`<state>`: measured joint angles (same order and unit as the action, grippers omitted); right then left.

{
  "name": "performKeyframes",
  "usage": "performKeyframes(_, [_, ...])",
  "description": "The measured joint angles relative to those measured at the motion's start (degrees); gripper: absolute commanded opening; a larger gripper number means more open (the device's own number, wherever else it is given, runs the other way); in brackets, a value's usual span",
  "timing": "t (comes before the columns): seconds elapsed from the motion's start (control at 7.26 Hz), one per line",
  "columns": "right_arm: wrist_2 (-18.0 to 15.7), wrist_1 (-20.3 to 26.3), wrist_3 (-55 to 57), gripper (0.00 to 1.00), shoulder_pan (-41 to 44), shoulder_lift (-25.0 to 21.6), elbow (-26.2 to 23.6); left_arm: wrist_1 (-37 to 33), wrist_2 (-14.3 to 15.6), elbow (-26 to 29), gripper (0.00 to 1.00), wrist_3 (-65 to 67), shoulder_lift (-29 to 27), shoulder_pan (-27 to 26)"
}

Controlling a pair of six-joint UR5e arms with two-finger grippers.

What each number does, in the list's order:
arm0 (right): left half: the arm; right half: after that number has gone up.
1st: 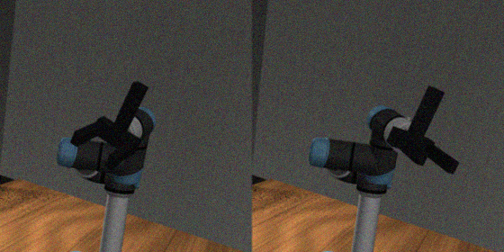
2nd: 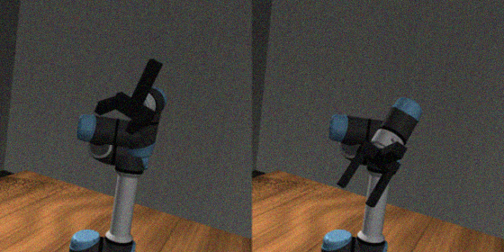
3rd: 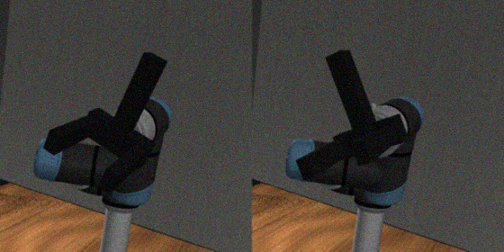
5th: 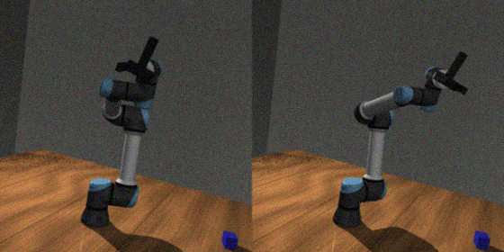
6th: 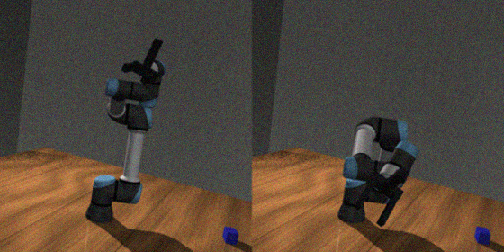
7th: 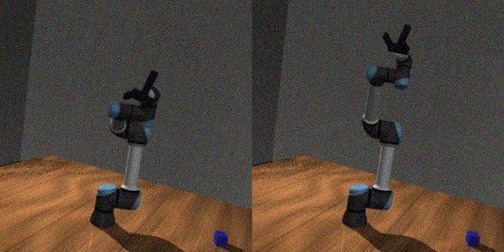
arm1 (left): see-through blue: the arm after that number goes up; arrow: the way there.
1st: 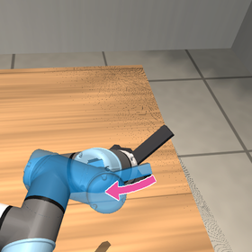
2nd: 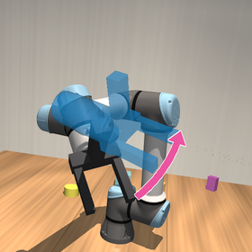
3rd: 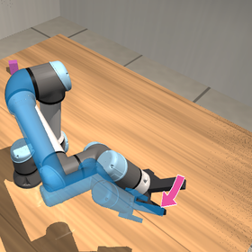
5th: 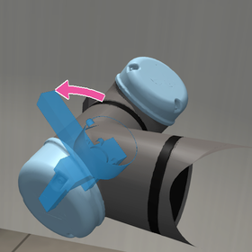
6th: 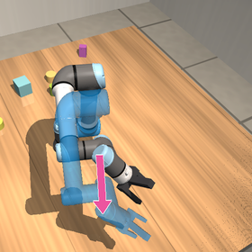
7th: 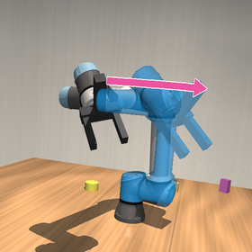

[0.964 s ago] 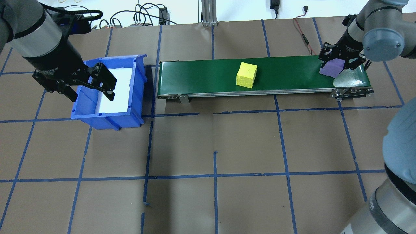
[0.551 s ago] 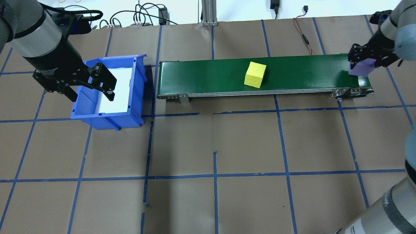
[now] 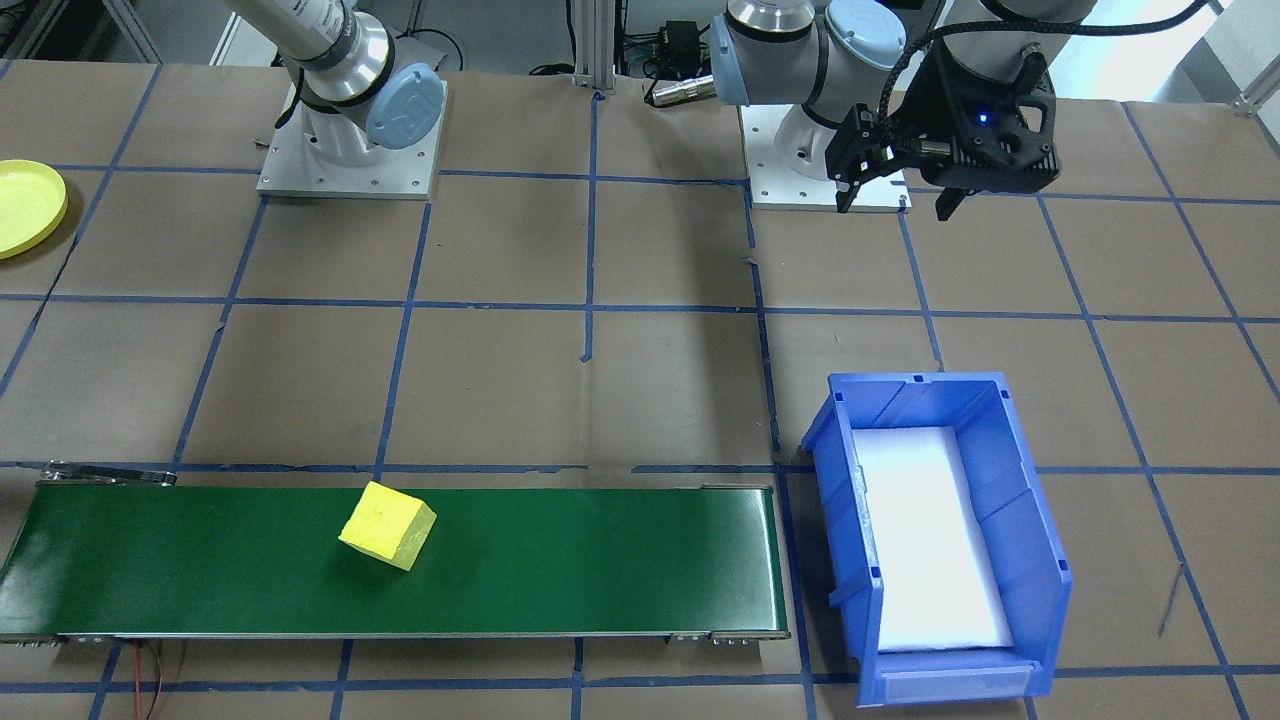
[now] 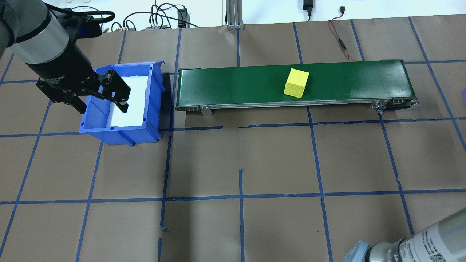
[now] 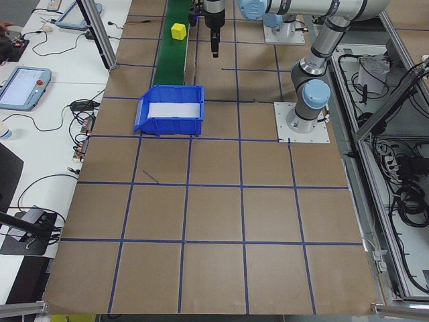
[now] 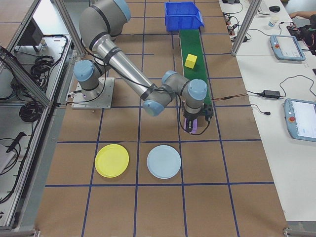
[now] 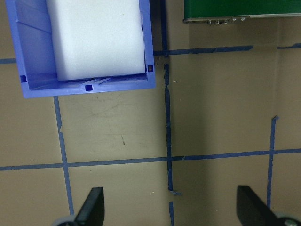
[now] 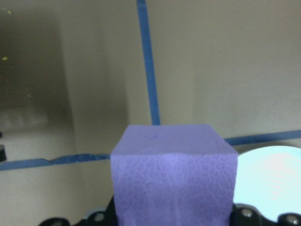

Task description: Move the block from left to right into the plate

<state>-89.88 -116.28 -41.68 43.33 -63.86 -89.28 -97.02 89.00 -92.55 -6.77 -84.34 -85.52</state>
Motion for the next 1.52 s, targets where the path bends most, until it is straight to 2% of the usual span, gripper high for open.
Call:
performKeyframes(0.14, [0.1,0.3,-3.6,0.28,-3.3,0.0,-0.8,0.0,0.0,0.0,1.0,0.0,0.0,0.0])
performKeyframes(0.28, [0.3,0.3,-6.5,0.48,-6.0,0.2,-1.5,0.0,0.1,0.0,1.0,0.0,0.0,0.0])
performKeyframes(0.41, [0.7,-0.5,-10.0,0.56,-8.4,1.3,-1.8,0.0,0.1,0.0,1.0,0.0,0.1,0.0])
performKeyframes(0.55, [1.6,-2.6,-13.3,0.99,-10.7,3.4,-1.9,-0.1,0.2,0.0,1.0,0.0,0.1,0.0])
performKeyframes(0.69, [2.6,-5.0,-15.5,1.0,-12.1,5.3,-2.0,-0.1,0.2,-0.1,1.0,0.0,0.1,0.0])
performKeyframes(0.96, [3.9,-6.3,-16.6,1.0,-13.0,6.0,-2.3,-0.1,0.2,-0.1,1.0,0.0,0.1,0.0])
performKeyframes(1.24, [5.3,-3.3,-16.4,1.0,-11.8,2.5,-1.7,-0.1,0.2,-0.1,1.0,0.0,0.1,0.0])
performKeyframes(1.52, [7.2,-0.5,-12.4,1.0,-5.3,-1.1,-0.5,-0.2,0.2,-0.1,1.0,0.0,0.1,0.0])
